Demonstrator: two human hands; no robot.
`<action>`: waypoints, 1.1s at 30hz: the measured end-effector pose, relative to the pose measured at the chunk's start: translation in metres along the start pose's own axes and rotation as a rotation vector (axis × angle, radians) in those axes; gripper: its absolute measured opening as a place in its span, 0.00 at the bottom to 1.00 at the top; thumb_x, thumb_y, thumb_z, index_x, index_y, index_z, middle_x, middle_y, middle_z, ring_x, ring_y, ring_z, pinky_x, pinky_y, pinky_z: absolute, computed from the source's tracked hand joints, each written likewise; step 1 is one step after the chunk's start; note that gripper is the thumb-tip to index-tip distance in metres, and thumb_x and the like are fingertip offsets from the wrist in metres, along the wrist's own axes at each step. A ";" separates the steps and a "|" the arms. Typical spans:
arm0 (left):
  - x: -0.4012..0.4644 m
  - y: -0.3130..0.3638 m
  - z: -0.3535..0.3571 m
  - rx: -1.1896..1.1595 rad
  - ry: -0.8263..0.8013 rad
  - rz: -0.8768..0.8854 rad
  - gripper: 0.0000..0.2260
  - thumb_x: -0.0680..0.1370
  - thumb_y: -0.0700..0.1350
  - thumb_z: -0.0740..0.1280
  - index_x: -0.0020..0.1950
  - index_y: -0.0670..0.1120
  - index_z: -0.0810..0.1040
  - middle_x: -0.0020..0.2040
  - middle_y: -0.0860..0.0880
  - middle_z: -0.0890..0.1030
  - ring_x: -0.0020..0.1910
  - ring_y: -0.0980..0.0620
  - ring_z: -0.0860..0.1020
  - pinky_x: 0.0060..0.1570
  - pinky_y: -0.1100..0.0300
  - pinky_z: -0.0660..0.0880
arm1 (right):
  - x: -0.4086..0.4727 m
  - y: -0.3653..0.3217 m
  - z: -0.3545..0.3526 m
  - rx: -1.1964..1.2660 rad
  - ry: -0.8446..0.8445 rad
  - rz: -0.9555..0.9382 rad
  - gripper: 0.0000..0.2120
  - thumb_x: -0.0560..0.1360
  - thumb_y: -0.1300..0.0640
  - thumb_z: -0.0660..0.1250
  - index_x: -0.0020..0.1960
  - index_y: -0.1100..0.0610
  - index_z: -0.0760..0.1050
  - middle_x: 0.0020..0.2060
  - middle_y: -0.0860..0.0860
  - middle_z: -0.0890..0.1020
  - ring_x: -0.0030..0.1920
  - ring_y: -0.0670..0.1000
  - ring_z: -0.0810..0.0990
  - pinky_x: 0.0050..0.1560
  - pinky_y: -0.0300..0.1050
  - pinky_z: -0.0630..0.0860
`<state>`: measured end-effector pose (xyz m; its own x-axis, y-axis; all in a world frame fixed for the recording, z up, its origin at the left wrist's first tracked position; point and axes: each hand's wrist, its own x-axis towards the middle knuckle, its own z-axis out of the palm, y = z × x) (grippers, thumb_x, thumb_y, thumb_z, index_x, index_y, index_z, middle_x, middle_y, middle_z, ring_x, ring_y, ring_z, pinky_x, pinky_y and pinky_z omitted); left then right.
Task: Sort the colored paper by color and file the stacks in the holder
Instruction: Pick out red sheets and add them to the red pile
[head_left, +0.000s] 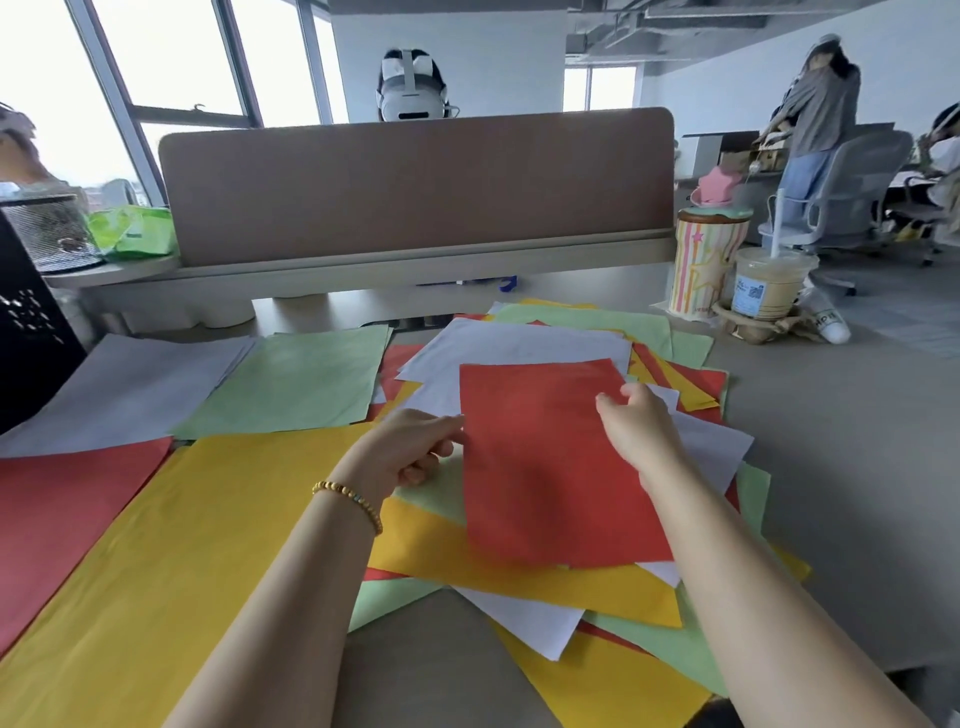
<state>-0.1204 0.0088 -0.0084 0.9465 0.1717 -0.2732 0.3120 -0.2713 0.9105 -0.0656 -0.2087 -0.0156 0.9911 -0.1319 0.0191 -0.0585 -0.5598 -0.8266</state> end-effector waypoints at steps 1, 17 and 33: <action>0.000 0.002 0.003 0.015 -0.005 0.023 0.12 0.78 0.50 0.65 0.43 0.43 0.79 0.34 0.50 0.72 0.25 0.55 0.66 0.23 0.66 0.62 | 0.000 0.000 0.001 0.025 -0.008 -0.008 0.24 0.80 0.51 0.56 0.73 0.60 0.61 0.71 0.56 0.67 0.68 0.58 0.68 0.59 0.47 0.68; 0.006 0.003 0.017 -0.246 0.192 0.321 0.10 0.80 0.36 0.59 0.55 0.41 0.78 0.46 0.46 0.81 0.43 0.51 0.79 0.50 0.55 0.76 | -0.003 -0.002 0.009 -0.039 0.189 -0.106 0.25 0.80 0.55 0.58 0.74 0.60 0.56 0.70 0.57 0.66 0.70 0.59 0.62 0.65 0.52 0.63; -0.121 -0.083 -0.202 -0.024 0.569 0.133 0.10 0.79 0.39 0.60 0.41 0.47 0.78 0.38 0.47 0.80 0.31 0.52 0.77 0.40 0.57 0.74 | -0.116 -0.121 0.155 0.295 -0.529 -0.202 0.15 0.74 0.63 0.61 0.61 0.61 0.70 0.50 0.57 0.80 0.47 0.56 0.78 0.45 0.45 0.72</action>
<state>-0.2769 0.2018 0.0119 0.7822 0.6212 0.0476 0.1853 -0.3048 0.9342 -0.1552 0.0013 -0.0046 0.9087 0.4167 -0.0269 0.0968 -0.2729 -0.9572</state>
